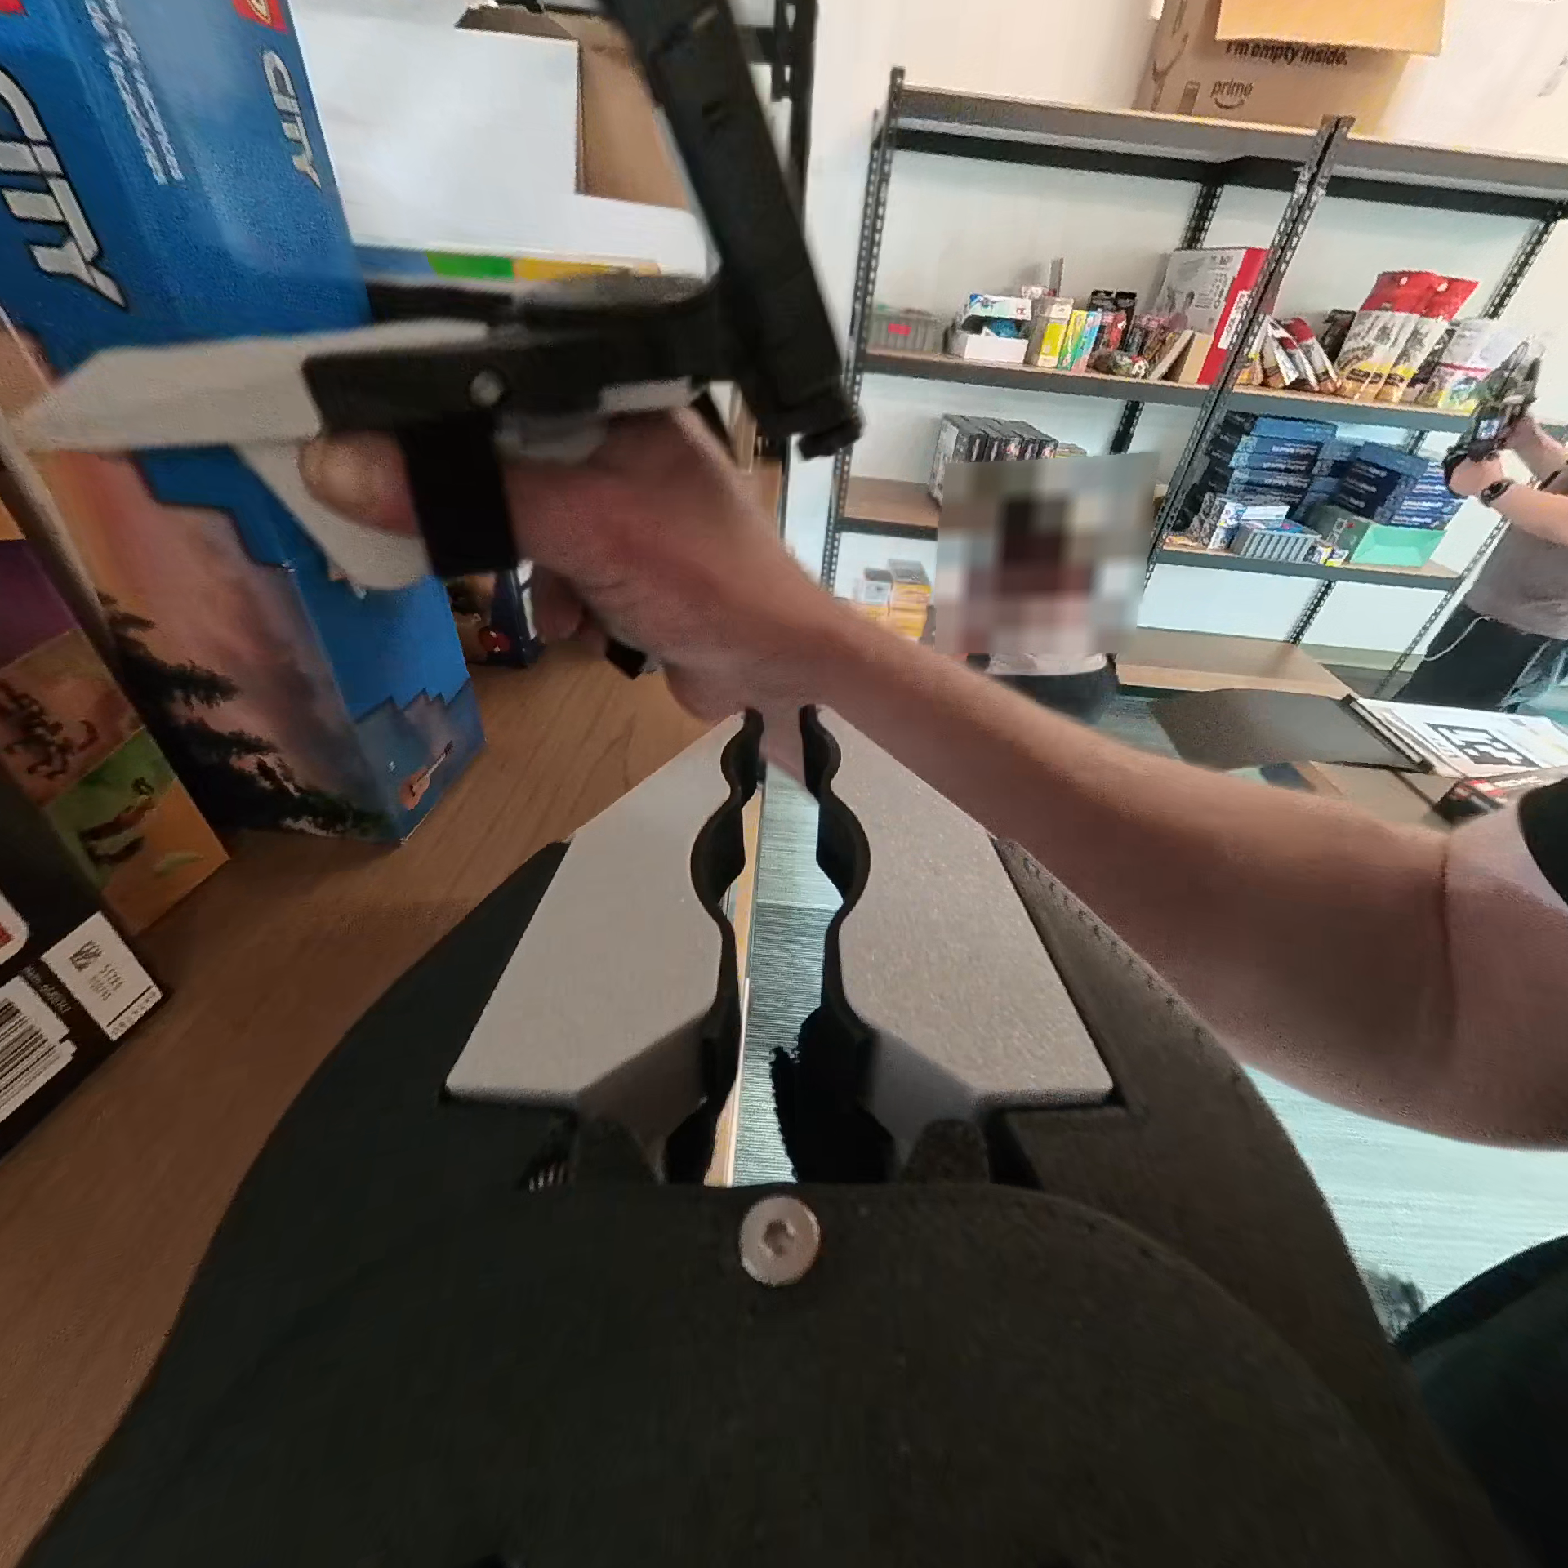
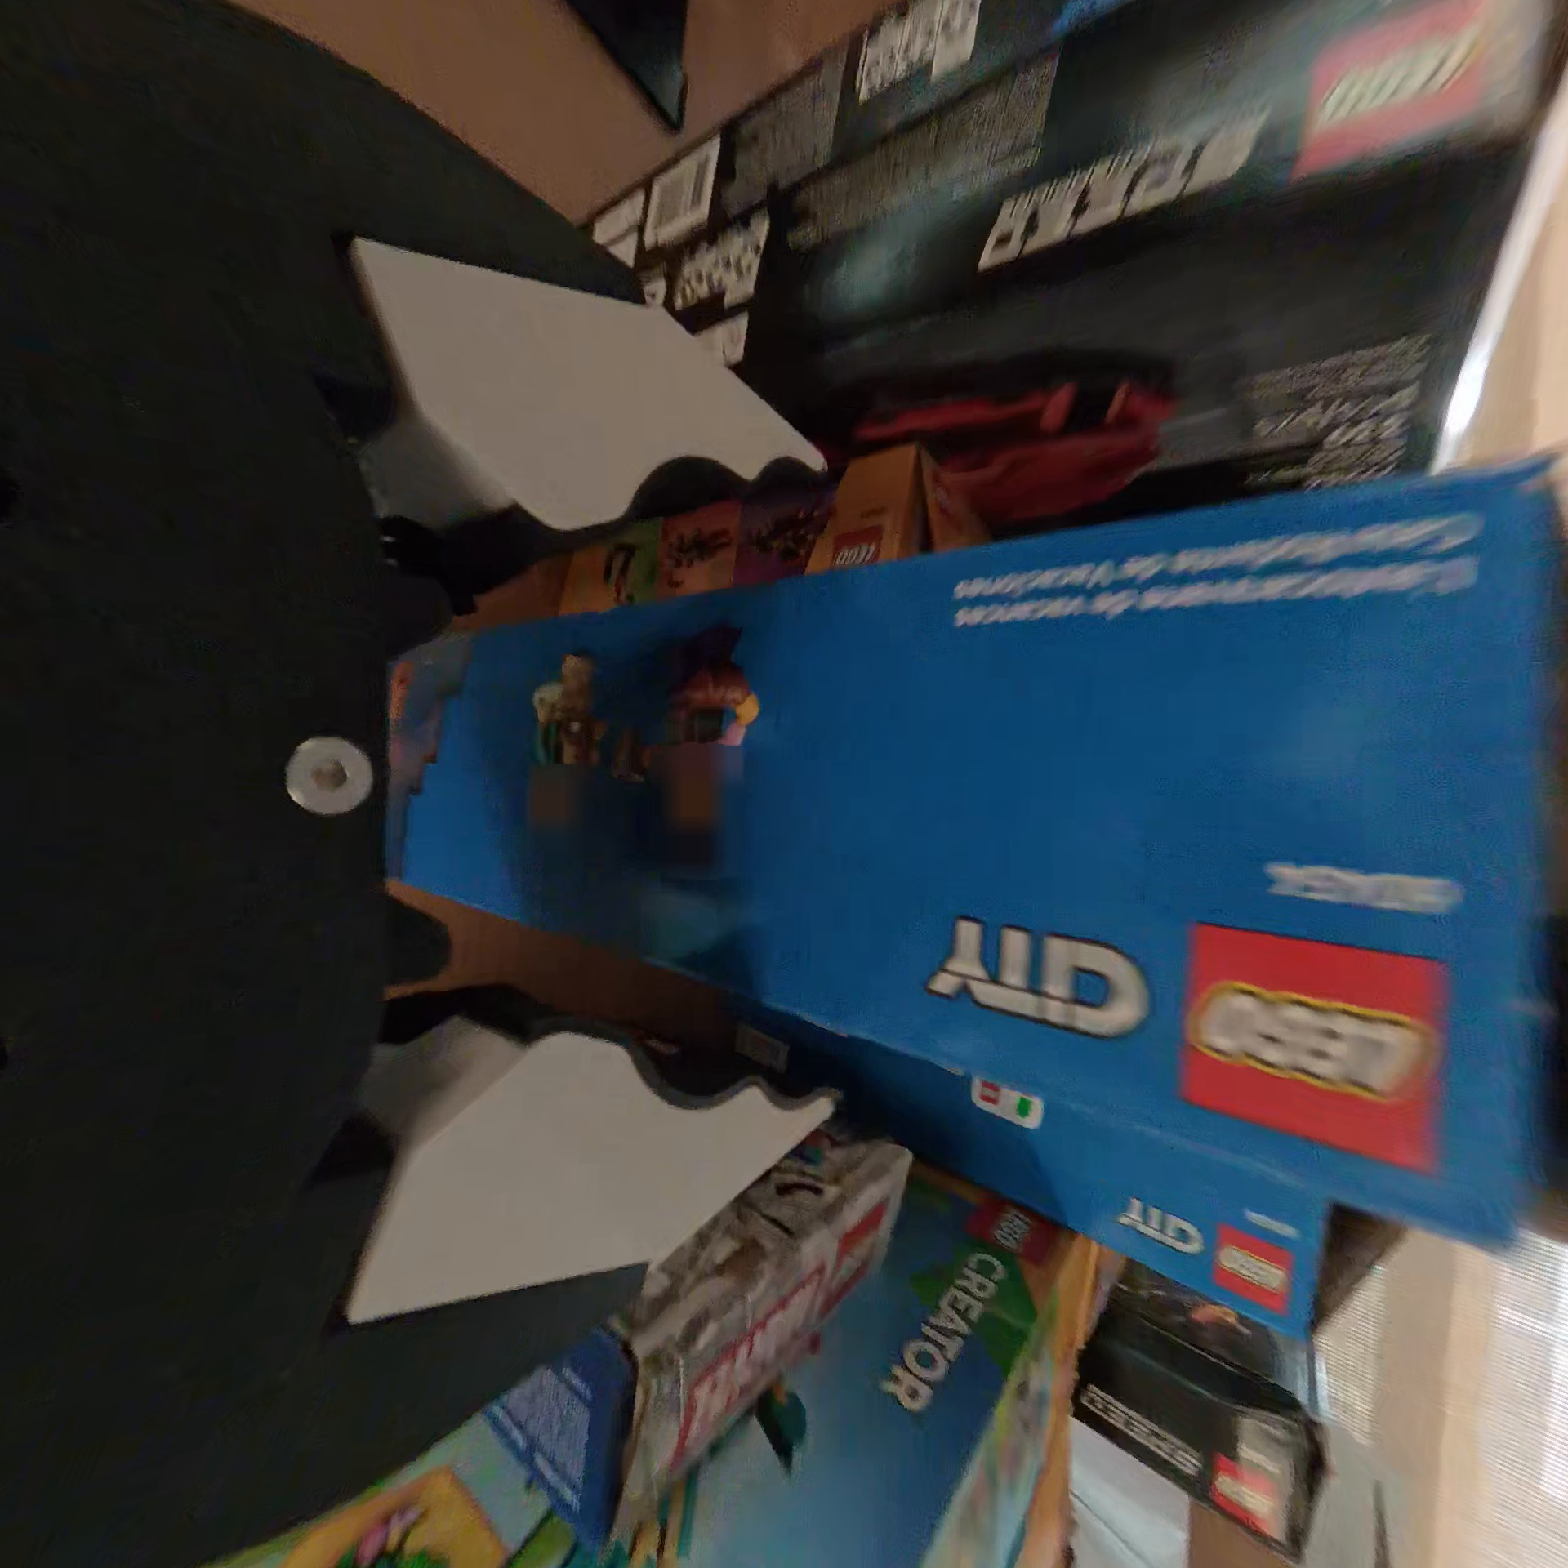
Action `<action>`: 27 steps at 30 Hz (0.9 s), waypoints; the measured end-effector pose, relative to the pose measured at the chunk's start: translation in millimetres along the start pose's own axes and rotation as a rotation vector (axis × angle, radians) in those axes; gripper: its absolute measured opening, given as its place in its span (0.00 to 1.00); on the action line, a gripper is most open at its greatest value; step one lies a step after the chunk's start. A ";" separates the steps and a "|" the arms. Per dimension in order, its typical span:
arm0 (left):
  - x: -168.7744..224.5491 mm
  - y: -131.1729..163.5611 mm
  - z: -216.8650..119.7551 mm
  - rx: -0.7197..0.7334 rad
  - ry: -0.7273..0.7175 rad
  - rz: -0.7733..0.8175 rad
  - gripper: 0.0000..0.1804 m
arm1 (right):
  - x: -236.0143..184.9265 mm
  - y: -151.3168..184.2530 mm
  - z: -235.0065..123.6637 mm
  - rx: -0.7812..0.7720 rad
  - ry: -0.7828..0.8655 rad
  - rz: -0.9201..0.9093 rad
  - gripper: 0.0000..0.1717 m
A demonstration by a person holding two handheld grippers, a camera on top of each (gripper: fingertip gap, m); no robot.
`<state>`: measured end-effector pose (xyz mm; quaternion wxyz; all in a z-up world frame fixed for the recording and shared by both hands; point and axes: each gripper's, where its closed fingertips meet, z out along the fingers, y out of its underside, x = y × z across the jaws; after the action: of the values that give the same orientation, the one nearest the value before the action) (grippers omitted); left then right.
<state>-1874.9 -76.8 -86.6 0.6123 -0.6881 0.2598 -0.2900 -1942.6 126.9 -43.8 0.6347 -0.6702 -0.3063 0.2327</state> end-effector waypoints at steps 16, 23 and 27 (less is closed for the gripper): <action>-8.2 -15.1 -51.3 0.054 -0.034 0.062 0.11 | 11.9 22.3 -35.3 0.016 -0.130 0.016 0.63; -4.9 -59.1 -37.4 0.110 -0.012 0.199 0.21 | 27.5 27.5 -95.2 0.019 -0.288 -0.010 0.62; 9.1 -119.0 -22.2 0.173 0.026 0.426 0.26 | 34.6 29.9 -113.4 0.011 -0.346 -0.023 0.62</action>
<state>-1884.1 -85.0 34.2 0.7130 -0.5590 0.3812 -0.1839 -1835.4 70.7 -61.1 0.5789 -0.6129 -0.4174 0.3391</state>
